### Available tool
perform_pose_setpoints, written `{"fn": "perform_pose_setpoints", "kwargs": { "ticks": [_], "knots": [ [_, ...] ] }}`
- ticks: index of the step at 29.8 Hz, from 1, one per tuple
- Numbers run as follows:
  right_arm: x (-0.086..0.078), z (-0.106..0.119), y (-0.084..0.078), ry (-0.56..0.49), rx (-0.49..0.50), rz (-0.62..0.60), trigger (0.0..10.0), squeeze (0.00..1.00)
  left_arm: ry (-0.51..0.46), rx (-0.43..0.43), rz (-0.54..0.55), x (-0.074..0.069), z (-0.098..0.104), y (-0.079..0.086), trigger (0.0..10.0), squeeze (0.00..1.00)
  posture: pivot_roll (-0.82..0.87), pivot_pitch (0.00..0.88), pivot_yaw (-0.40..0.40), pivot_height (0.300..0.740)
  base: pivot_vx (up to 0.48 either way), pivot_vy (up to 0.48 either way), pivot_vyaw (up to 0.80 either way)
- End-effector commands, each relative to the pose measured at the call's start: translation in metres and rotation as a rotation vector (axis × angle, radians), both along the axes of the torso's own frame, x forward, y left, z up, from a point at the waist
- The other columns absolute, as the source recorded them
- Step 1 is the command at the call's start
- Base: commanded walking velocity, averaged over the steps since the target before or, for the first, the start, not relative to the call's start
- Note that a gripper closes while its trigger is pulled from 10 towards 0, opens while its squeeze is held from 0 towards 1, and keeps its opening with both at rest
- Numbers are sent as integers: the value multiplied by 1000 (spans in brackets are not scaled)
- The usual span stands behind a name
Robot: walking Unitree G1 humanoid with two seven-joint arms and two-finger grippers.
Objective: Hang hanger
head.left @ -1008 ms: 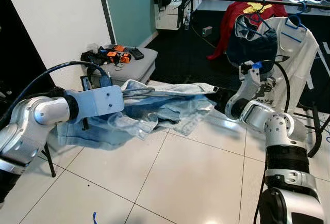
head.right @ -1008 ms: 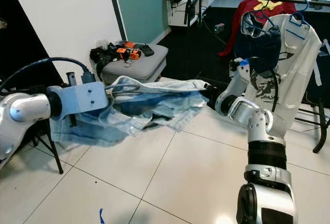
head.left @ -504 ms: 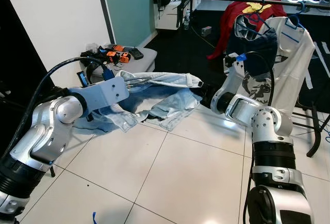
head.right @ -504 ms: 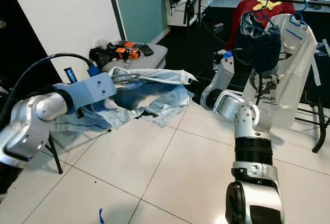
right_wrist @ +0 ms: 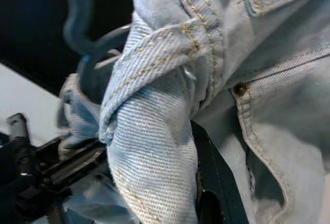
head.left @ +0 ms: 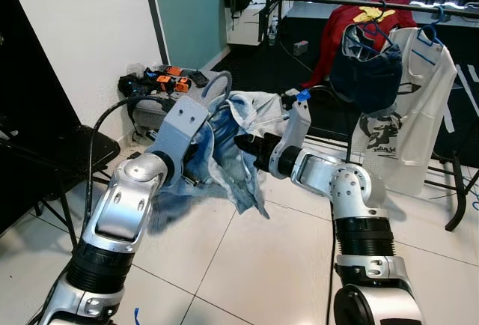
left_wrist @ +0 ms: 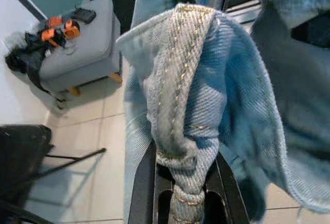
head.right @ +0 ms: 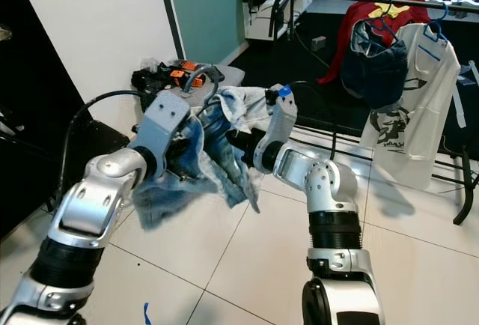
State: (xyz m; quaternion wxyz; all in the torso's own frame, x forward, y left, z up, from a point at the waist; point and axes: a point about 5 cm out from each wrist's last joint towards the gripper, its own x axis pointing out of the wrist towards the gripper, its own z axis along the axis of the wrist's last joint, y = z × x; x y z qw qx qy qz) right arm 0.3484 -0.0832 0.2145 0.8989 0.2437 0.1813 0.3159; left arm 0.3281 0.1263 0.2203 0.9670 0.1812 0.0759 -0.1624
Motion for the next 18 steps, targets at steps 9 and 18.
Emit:
{"fn": "perform_pose_setpoints", "kwargs": {
  "ticks": [9, 18],
  "knots": [
    [-28, -8, 21, -16, -44, 232, 10000, 231, -26, -31, 129, 3, 10, 23, 10000, 0, -76, 0, 27, 736, 0, 0, 0],
    [-25, -25, 2, 6, -155, 184, 10000, 1000, -40, -51, 157, 3, 18, 32, 10000, 0, -79, 0, 26, 736, 0, 0, 0]
  ]
}}
